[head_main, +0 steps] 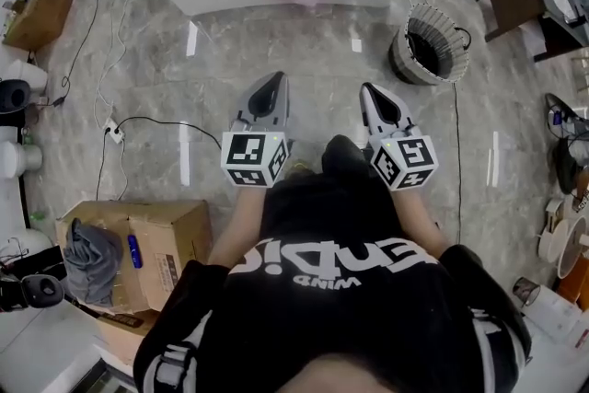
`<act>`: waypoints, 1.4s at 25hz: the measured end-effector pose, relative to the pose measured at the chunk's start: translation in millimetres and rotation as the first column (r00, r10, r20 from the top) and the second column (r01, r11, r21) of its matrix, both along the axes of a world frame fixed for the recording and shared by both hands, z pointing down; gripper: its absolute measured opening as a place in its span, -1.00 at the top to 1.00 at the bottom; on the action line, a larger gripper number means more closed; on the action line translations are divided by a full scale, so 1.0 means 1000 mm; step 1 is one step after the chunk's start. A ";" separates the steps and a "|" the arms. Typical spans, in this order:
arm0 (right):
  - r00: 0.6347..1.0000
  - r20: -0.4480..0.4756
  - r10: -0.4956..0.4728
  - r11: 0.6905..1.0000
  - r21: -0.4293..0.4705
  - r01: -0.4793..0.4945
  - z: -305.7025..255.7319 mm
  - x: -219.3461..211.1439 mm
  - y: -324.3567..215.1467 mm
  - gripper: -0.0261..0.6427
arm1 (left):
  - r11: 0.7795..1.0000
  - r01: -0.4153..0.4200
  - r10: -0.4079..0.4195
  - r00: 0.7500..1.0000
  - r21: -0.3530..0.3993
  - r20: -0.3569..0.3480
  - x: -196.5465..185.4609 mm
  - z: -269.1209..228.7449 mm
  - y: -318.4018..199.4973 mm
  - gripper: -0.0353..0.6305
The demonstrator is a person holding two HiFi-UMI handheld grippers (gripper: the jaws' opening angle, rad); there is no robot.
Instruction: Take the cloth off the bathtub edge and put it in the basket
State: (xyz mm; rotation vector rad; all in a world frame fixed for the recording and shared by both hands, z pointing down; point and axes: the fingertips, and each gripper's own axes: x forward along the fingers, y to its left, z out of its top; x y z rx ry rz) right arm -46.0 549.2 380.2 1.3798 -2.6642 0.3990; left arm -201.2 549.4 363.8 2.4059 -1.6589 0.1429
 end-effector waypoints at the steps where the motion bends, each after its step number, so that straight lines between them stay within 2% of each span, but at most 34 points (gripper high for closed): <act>1: 1.000 -0.001 0.004 1.000 -0.002 -0.004 0.000 0.000 -0.003 0.88 | 1.000 -0.002 0.002 1.000 -0.001 -0.002 -0.001 -0.001 -0.003 0.86; 8: 1.000 0.006 0.010 1.000 -0.004 -0.010 0.005 -0.003 -0.049 0.88 | 1.000 -0.007 0.007 1.000 -0.004 -0.005 -0.005 0.007 -0.048 0.86; 13: 1.000 0.006 0.004 1.000 -0.001 -0.004 0.010 -0.016 -0.113 0.88 | 1.000 0.007 -0.007 1.000 -0.009 0.002 -0.022 0.014 -0.104 0.86; 19: 1.000 0.028 0.012 1.000 0.007 -0.012 -0.001 -0.015 -0.204 0.88 | 1.000 0.006 -0.006 1.000 -0.008 0.014 -0.022 0.004 -0.189 0.86; 28: 0.997 0.041 -0.058 0.998 0.002 0.058 -0.013 -0.010 -0.329 0.88 | 0.999 0.040 -0.040 0.999 -0.012 0.006 -0.003 -0.010 -0.306 0.86; 35: 0.991 0.035 -0.126 0.992 0.004 0.126 -0.014 -0.018 -0.391 0.88 | 0.996 0.093 -0.093 0.995 0.007 -0.029 -0.008 -0.021 -0.365 0.86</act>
